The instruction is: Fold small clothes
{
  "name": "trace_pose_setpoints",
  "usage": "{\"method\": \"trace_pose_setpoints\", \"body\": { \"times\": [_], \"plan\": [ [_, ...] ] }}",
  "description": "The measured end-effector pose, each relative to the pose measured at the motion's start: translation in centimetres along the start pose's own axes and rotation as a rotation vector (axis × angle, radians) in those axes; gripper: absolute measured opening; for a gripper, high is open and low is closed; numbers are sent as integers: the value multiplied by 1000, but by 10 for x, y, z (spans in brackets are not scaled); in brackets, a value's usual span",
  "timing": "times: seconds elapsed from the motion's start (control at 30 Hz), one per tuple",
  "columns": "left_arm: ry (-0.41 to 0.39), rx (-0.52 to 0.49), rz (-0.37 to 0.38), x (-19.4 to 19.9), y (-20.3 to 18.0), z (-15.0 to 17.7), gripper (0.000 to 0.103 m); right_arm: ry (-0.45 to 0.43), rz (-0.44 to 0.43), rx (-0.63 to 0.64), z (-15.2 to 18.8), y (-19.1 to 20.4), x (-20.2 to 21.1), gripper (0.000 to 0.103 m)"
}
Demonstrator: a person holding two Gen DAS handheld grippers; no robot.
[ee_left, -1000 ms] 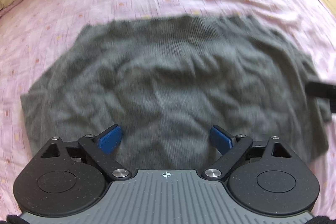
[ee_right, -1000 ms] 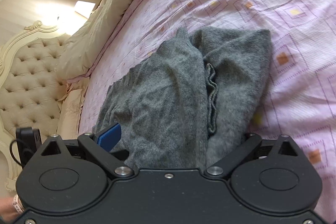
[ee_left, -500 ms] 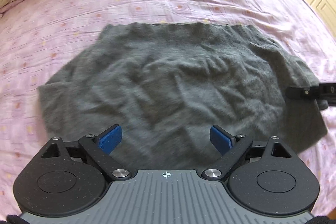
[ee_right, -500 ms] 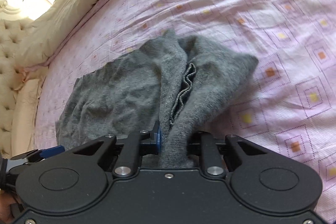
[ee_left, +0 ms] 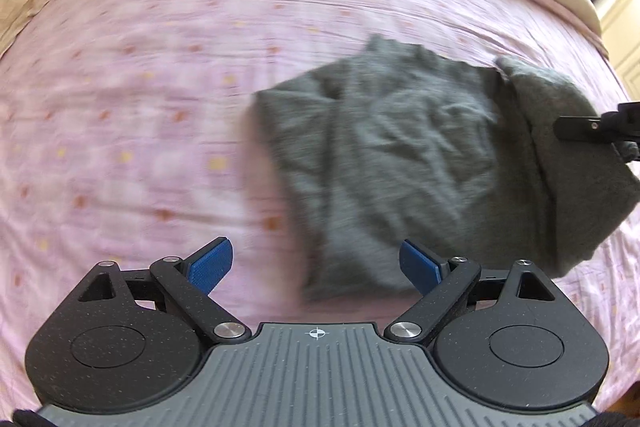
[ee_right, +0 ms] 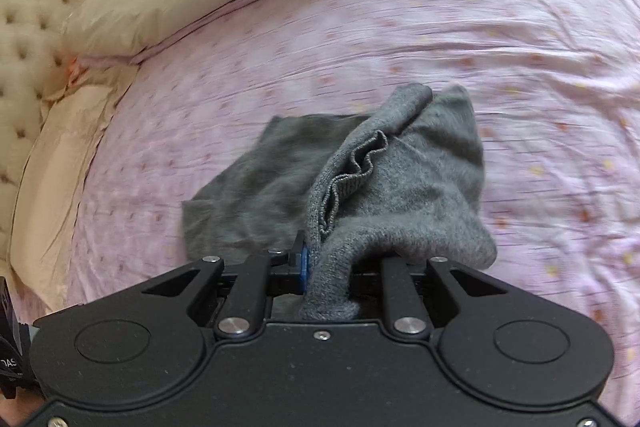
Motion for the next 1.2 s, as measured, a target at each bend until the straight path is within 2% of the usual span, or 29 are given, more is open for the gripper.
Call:
{"method": "trace_pose_setpoints", "body": {
  "times": [0.1,0.2,0.3,0.4,0.47,0.57,0.7,0.77,0.87,0.97,1.2],
  "plan": [
    [3,19,-2,3,25,8,91,32,6,44,9,38,-23,24],
    [7,35,-8,5,47,16,91,73,58,103,20,69,-48,24],
    [12,61,-12,6,63,21,91,104,136,156,31,85,-71,26],
    [20,91,-16,5,74,26,91,120,166,207,40,98,-85,28],
    [22,108,-14,5,80,29,91,133,144,239,44,107,-88,34],
    [24,123,-3,4,83,31,91,115,61,260,48,118,-82,47],
    [18,116,9,5,79,28,91,61,-100,283,49,132,-61,47],
    [16,101,14,3,73,22,91,23,-120,312,49,133,-49,47],
    [2,81,21,4,64,12,91,-25,-121,289,47,123,-30,47],
    [-18,63,34,6,54,-2,91,-60,-74,284,48,105,-16,53],
    [-42,47,106,0,29,-41,91,-35,12,418,73,81,-9,56]
  ]
}}
Point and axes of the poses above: each gripper's, at about its wrist camera, not at the fingertips, and x roughly against the way its jaws point, y to its left, z to its underside, the point moved 7 cm from there along -x, roughly the way its jaws point, and after that the axes turned 6 degrees about -x, right-handed, at the moved point
